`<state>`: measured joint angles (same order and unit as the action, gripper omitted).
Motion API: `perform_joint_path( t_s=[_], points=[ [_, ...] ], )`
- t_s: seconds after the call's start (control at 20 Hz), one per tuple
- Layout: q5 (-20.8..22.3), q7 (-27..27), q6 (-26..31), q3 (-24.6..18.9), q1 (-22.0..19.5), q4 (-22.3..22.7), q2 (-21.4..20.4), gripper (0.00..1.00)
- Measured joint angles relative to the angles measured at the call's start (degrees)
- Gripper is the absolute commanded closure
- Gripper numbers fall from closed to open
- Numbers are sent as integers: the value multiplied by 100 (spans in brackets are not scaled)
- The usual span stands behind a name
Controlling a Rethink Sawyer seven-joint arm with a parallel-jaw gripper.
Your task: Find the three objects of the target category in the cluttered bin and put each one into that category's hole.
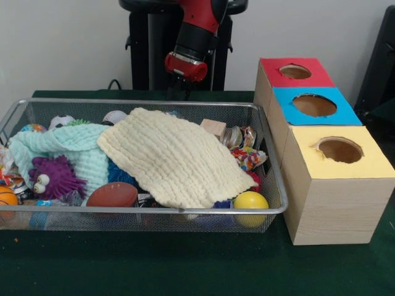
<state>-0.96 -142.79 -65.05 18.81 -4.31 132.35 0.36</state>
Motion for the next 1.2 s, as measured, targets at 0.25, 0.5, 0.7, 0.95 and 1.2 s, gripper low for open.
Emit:
perform_joint_path(
  t_s=[0.25, 0.5, 0.7, 0.95, 1.2],
  points=[
    [4, 0, -74, 2, 2, -8, 30, 0],
    [8, 0, -243, 15, 3, -31, 100, 0],
    [118, 0, -263, 17, -92, -57, 104, 0],
    [434, 0, -142, -26, -422, -89, 15, 0],
    [705, 0, 167, -74, -714, -122, -136, 0]
  ],
)
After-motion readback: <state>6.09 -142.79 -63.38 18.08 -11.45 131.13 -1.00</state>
